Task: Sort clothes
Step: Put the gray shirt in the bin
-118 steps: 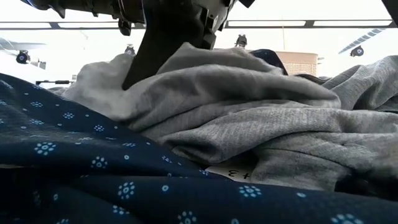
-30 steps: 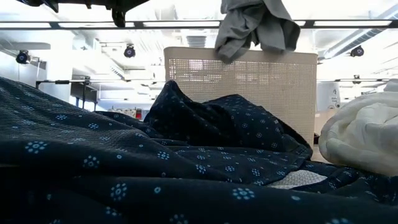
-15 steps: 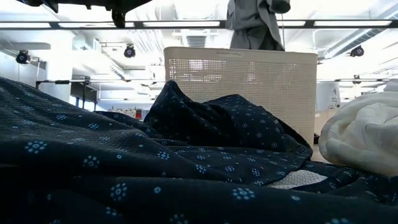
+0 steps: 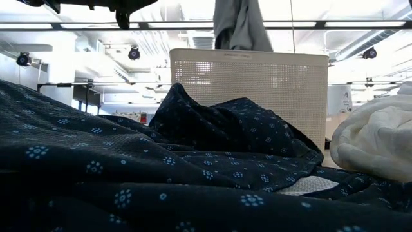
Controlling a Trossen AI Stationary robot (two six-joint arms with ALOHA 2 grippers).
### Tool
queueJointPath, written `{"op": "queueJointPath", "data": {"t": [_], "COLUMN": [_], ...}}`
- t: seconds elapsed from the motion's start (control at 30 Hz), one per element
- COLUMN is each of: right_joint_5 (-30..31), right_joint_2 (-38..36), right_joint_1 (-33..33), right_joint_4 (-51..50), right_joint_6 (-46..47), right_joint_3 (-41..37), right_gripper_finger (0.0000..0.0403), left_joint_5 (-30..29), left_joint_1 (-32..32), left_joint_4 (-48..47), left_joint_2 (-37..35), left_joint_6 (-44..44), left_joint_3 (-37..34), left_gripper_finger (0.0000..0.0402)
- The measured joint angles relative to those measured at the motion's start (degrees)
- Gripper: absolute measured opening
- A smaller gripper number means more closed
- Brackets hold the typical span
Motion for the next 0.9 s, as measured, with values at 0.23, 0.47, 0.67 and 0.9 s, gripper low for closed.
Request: {"op": "queueJointPath", "data": {"t": [0.23, 0.47, 0.67, 0.9], "right_joint_5": [-0.2, -5.1, -9.0, -13.4], "right_joint_2": [0.4, 0.6, 1.7, 5.2], "right_joint_1": [-2.5, -2.7, -3.5, -4.4], "right_joint_4": [-22.3, -39.8, -50.4, -53.4], "right_joint_6": [11.1, 18.1, 24.0, 26.2], "right_joint_3": [0.0, -0.2, -1.0, -5.6], "right_gripper_finger": [0.0002, 0.0002, 0.0002, 0.0002], "left_joint_5": [0.0, 0.0, 0.0, 0.0], "left_joint_1": [0.0, 0.0, 0.0, 0.0], "left_joint_4": [0.0, 0.1, 0.1, 0.1], "left_joint_2": [0.0, 0.0, 0.0, 0.0], "left_joint_6": [0.0, 0.0, 0.0, -0.2], "left_joint_3": [0.0, 0.0, 0.0, 0.0], "left_gripper_finger": [0.0036, 0.0036, 0.0036, 0.0036]}}
